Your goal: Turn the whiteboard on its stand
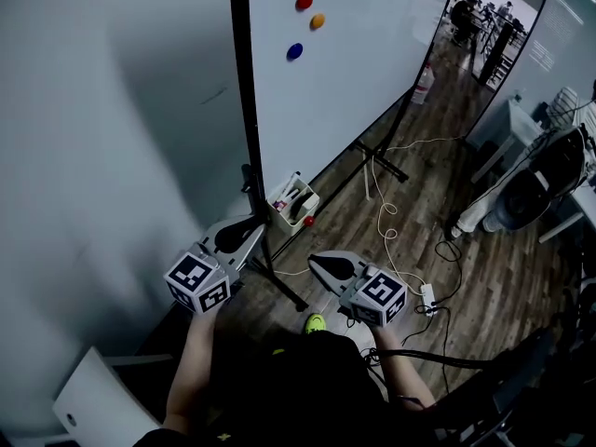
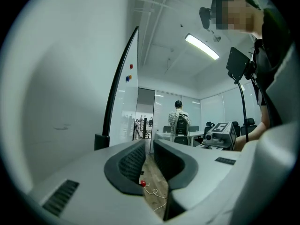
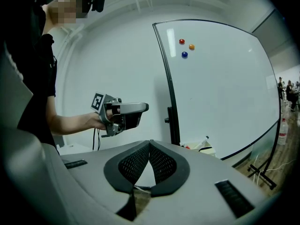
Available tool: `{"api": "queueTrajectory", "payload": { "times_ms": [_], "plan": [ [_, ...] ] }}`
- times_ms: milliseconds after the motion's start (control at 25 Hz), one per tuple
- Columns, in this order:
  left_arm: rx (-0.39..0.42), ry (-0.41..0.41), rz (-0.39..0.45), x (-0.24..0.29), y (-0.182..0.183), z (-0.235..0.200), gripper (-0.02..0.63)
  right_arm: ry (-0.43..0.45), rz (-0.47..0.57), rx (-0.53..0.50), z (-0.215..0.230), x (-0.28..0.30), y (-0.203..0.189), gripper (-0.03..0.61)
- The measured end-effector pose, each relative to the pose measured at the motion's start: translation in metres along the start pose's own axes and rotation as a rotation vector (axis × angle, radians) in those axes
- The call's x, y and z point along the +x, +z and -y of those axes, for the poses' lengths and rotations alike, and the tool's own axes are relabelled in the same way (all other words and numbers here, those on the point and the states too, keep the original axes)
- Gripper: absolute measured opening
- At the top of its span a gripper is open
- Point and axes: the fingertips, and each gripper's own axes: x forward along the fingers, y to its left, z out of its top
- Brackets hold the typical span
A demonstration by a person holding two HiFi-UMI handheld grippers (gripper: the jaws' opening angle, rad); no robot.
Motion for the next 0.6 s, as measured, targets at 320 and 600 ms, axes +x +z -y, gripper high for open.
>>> {"api": "queueTrajectory", "payload": {
  "times_ms": [320,600],
  "plan": [
    [0.028,0.063,0.004,0.047,0.020,-0.047,0.083,0.014,-0.002,0.010,0.061,-0.001,0.005,0.000],
    [0.105,0.201,0.016,0.084,0.041,-0.110,0.135,0.036,-0.024,0.030,0.128,0.008,0.002,0.000]
  ]
}}
